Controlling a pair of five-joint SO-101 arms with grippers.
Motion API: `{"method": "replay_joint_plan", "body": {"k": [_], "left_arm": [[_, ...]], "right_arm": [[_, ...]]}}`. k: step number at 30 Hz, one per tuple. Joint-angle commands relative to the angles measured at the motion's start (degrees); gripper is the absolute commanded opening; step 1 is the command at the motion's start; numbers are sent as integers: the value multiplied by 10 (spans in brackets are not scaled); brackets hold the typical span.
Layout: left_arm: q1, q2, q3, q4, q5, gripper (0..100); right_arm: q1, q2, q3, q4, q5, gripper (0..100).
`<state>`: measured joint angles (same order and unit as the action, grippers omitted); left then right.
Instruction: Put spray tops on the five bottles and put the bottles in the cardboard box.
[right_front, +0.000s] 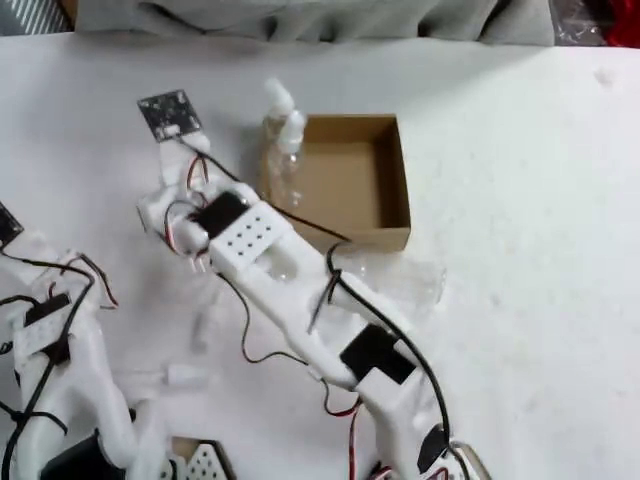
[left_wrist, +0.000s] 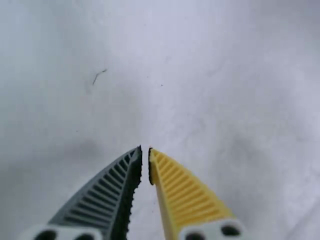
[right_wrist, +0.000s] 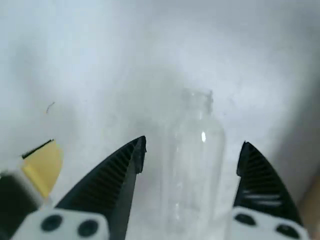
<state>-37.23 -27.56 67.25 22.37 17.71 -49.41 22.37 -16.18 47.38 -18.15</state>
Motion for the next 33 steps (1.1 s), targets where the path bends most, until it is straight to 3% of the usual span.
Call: {"method": "replay_joint_plan", "body": {"k": [1,7,13,16,22,25,30,33], "left_arm": [[-6,1,-28,-14,4,24],[-6,1,-27,-14,4,24],[-6,2,-27,-14,4,24],[-6,2,-28,-14,4,24],[-15,2,-28,-16,4,24],[-30,2,-30,-18,5,24],[-33,2,-31,-18,5,24],[-33,2,-31,-18,5,24]], "right_arm": [[14,-69,-99,145,42,248],[34,-140,-160,330,82,242],[34,-208,-160,463,130,74],[33,-218,-152,517,205,40],[30,-269,25,504,430,42],[22,-301,127,442,525,43],[31,-313,286,274,579,49],[29,-294,341,201,603,122]]}}
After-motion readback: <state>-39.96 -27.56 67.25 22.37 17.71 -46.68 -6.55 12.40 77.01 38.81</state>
